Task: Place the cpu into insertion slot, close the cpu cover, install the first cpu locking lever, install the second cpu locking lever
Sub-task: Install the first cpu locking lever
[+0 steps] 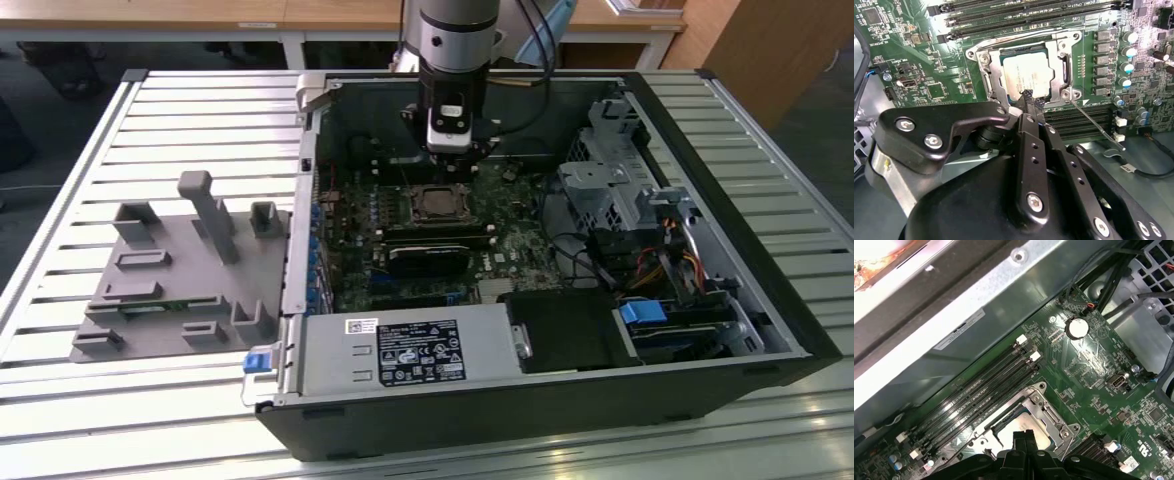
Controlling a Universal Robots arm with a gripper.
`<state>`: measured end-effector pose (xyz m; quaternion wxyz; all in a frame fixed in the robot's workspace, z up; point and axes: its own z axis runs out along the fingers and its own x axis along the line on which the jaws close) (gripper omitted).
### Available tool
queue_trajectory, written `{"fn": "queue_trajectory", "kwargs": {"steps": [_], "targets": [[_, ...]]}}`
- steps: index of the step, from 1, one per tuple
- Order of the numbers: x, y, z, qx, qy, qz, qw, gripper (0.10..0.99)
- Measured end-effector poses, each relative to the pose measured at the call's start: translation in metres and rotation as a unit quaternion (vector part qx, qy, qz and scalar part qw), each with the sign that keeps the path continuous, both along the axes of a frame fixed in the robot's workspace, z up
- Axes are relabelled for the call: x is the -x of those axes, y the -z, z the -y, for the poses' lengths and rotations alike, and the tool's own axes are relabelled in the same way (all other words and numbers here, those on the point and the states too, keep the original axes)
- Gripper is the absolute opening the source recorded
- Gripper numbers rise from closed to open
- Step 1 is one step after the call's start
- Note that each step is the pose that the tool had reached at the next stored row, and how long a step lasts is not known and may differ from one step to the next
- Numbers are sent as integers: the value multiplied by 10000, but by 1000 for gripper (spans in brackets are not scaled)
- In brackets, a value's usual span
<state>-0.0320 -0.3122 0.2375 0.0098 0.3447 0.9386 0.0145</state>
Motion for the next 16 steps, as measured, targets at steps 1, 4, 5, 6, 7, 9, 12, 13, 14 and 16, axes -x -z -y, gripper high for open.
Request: {"fn": "queue_trajectory", "kwargs": {"steps": [1,4,5,6,7,9,12,13,14,16], "targets": [[0,0,0,0,-12,0,10000,122],[0,0,0,0,-50,0,10000,122],[0,0,0,0,-64,0,10000,122],[0,0,0,0,-78,0,10000,122],[0,0,0,0,-91,0,10000,122],[0,0,0,0,-114,0,9999,122],[0,-1,0,0,-146,1,9999,122],[0,-1,0,-1,-157,0,9999,122],[0,-2,0,0,-167,0,9999,122],[0,-2,0,0,-187,0,9998,122]]}}
